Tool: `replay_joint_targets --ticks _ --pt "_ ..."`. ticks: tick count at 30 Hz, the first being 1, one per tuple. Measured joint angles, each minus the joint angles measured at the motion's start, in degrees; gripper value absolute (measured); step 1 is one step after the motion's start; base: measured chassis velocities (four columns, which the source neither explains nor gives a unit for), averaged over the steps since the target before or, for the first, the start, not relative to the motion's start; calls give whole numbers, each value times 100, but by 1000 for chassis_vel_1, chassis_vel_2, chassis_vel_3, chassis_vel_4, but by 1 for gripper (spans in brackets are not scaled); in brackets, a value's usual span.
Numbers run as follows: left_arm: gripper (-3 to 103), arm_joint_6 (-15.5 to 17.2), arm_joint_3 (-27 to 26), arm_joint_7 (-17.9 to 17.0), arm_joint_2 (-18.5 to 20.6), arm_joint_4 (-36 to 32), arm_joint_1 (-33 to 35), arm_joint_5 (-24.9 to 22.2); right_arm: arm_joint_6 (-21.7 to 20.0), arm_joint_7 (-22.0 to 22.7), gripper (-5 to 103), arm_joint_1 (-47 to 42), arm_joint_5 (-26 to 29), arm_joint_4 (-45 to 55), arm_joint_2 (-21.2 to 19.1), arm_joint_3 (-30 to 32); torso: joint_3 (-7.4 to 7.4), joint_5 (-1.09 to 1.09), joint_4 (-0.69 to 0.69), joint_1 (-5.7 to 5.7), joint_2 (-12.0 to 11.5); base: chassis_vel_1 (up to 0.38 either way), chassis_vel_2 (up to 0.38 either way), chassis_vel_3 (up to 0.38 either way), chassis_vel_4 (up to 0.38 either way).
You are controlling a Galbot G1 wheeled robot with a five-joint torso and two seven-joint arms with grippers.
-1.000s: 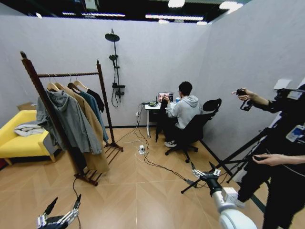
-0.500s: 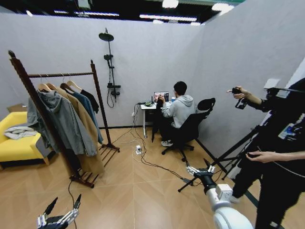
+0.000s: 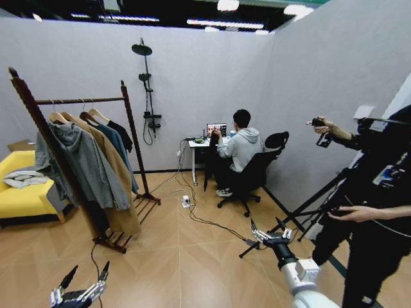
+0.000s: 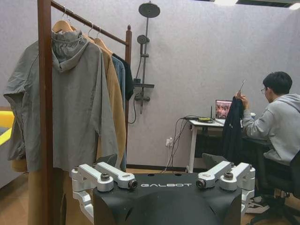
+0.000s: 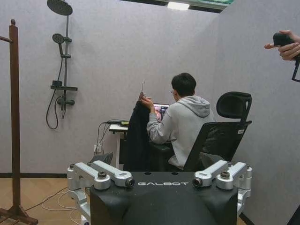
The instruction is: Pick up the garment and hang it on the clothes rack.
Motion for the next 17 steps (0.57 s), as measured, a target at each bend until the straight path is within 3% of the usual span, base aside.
replay_joint_targets --ticks 17 --pt "100 0 0 0 0 0 0 0 -94 26 100 181 -113 -55 198 -192 0 0 0 0 0 0 0 0 0"
